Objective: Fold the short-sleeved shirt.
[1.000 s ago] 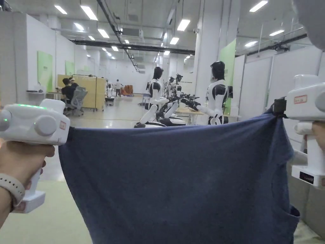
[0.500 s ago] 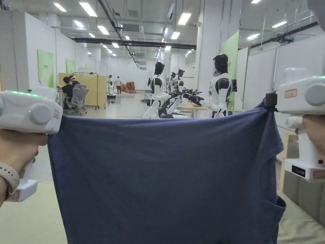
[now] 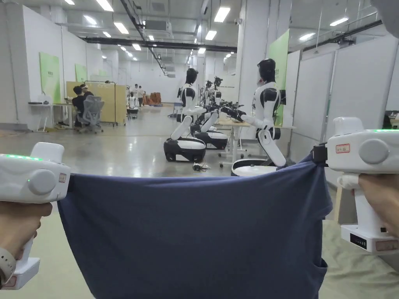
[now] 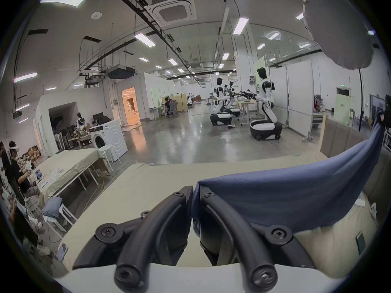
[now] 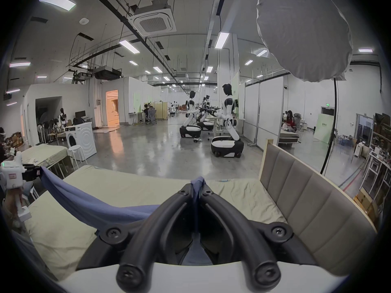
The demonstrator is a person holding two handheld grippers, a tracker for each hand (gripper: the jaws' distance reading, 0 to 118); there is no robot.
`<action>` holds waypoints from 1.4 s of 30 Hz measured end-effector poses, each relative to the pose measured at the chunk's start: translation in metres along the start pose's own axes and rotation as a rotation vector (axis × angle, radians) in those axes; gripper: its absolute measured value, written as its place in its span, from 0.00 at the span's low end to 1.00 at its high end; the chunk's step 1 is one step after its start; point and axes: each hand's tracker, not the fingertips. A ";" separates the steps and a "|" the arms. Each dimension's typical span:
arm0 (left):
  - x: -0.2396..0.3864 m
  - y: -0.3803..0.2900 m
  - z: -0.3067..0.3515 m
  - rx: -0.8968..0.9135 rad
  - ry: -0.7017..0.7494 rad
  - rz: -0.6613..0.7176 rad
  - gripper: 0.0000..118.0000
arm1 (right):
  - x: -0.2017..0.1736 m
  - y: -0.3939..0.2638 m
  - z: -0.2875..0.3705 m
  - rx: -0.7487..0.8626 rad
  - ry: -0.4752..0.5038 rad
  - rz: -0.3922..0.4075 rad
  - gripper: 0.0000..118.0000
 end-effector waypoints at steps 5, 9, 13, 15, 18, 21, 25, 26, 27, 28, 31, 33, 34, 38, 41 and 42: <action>-0.007 -0.075 0.060 -0.063 -0.052 -0.020 0.07 | 0.007 -0.072 0.055 -0.092 0.015 -0.003 0.04; -0.006 -0.159 0.112 -0.162 -0.088 -0.123 0.07 | 0.014 -0.152 0.099 -0.220 0.041 0.029 0.04; -0.007 -0.256 0.146 -0.293 -0.143 -0.139 0.07 | 0.017 -0.250 0.134 -0.375 0.097 0.017 0.04; -0.007 -0.298 0.156 -0.394 -0.166 -0.138 0.07 | 0.014 -0.298 0.143 -0.467 0.111 0.048 0.04; -0.002 -0.350 0.162 -0.536 -0.202 -0.180 0.07 | 0.009 -0.361 0.148 -0.606 0.134 0.106 0.04; -0.001 -0.370 0.158 -0.583 -0.192 -0.176 0.07 | 0.009 -0.392 0.137 -0.669 0.123 0.120 0.04; -0.010 -0.359 0.163 -0.553 -0.206 -0.136 0.34 | 0.019 -0.389 0.136 -0.644 0.132 0.069 0.06; -0.013 -0.352 0.170 -0.512 -0.196 -0.129 0.53 | 0.021 -0.385 0.138 -0.627 0.146 0.052 0.19; -0.015 -0.347 0.179 -0.471 -0.229 -0.104 0.66 | 0.022 -0.380 0.144 -0.610 0.174 0.033 0.60; -0.018 -0.341 0.190 -0.421 -0.218 -0.078 0.67 | 0.021 -0.376 0.149 -0.594 0.177 0.040 0.94; -0.020 -0.330 0.221 -0.311 -0.242 -0.032 0.67 | 0.009 -0.367 0.184 -0.462 0.198 0.126 0.96; -0.015 -0.331 0.238 -0.272 -0.240 -0.077 0.67 | 0.000 -0.369 0.204 -0.458 0.190 0.177 0.96; -0.014 -0.334 0.240 -0.274 -0.256 -0.100 0.67 | -0.004 -0.373 0.214 -0.447 0.182 0.187 0.94; -0.009 -0.352 0.243 -0.348 -0.248 -0.111 0.61 | -0.010 -0.374 0.218 -0.463 0.180 0.169 0.63; -0.006 -0.370 0.236 -0.368 -0.183 -0.164 0.06 | -0.003 -0.384 0.219 -0.444 0.160 0.144 0.03; -0.012 -0.376 0.227 -0.400 -0.214 -0.145 0.06 | -0.001 -0.386 0.218 -0.463 0.174 0.120 0.03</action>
